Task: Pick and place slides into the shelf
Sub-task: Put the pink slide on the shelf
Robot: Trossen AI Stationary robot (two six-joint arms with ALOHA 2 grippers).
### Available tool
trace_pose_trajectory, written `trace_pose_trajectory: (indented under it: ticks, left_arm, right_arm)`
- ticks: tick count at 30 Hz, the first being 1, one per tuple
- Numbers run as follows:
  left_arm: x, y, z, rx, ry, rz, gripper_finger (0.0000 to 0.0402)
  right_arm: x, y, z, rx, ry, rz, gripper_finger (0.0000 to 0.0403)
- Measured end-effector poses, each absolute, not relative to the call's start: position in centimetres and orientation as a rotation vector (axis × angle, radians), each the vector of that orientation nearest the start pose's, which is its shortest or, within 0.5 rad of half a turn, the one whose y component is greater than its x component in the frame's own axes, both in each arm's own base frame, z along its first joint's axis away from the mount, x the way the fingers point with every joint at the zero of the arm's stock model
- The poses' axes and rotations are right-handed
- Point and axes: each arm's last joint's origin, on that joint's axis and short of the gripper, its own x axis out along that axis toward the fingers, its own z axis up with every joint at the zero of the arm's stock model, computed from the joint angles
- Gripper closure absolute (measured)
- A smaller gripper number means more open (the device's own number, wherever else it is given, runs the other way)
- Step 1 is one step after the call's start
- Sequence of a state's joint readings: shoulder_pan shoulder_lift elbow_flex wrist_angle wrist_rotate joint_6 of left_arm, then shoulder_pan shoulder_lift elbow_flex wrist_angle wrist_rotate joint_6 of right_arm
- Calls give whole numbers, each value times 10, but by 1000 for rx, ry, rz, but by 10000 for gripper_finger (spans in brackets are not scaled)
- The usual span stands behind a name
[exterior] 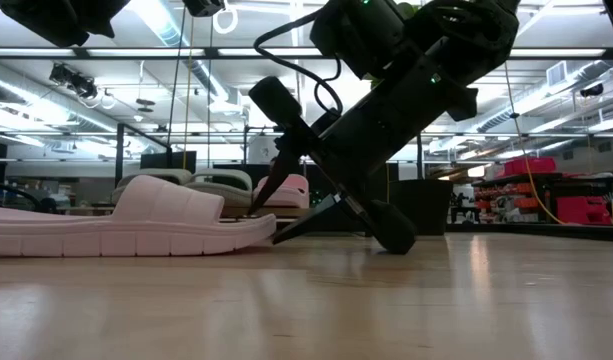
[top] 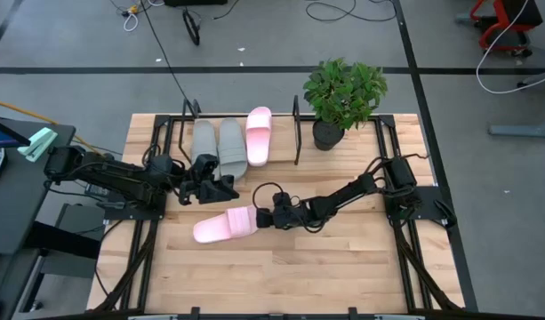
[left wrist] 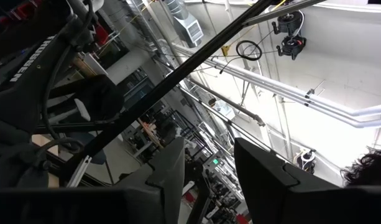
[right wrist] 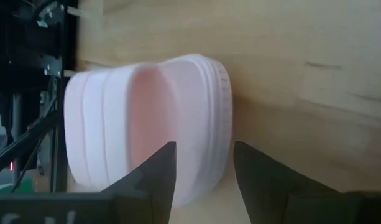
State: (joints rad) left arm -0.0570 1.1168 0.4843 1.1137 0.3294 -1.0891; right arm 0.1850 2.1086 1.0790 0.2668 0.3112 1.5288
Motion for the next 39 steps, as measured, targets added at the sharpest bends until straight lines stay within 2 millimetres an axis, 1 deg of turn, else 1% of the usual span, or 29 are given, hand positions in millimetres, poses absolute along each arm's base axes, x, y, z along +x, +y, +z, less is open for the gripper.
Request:
trace_pose_trajectory:
  ticks: [3, 6, 9, 13, 14, 16, 18, 20, 22, 25, 31, 34, 36, 39]
  left_arm:
    - [221, -22, 289, -988, -225, -598, 252]
    - [221, -22, 289, -988, -225, -598, 251]
    - [221, -22, 288, -988, -225, -598, 255]
    - [221, -22, 289, -988, -226, -598, 261]
    - [221, -22, 289, -988, -226, -598, 263]
    - [221, -22, 289, -987, -226, -598, 264]
    - [221, -22, 289, -987, -227, -599, 263]
    - [220, -22, 290, -984, -238, -605, 260]
    - [220, -22, 291, -981, -248, -610, 257]
    - [219, -22, 292, -976, -262, -619, 253]
    - [219, -22, 292, -973, -256, -626, 257]
    - [219, -23, 291, -967, -239, -634, 262]
    - [220, -23, 289, -962, -203, -642, 264]
    - [221, -24, 285, -966, -145, -654, 263]
  right_arm:
    - [398, 59, 85, 1250, 469, -652, 238]
    - [399, 55, 85, 1235, 466, -656, 254]
    - [399, 52, 85, 1214, 469, -655, 293]
    - [399, 51, 85, 1198, 472, -651, 372]
    - [399, 52, 85, 1188, 478, -644, 381]
    - [398, 52, 89, 1172, 495, -631, 381]
    - [395, 52, 99, 1160, 516, -616, 379]
    - [389, 51, 111, 1109, 568, -608, 380]
    - [380, 51, 132, 1064, 607, -592, 381]
    - [364, 50, 175, 1009, 619, -558, 381]
    - [315, 44, 253, 894, 635, -464, 381]
    - [294, 41, 286, 826, 608, -401, 382]
    - [283, 39, 309, 771, 579, -355, 382]
    - [273, 37, 346, 678, 566, -312, 382]
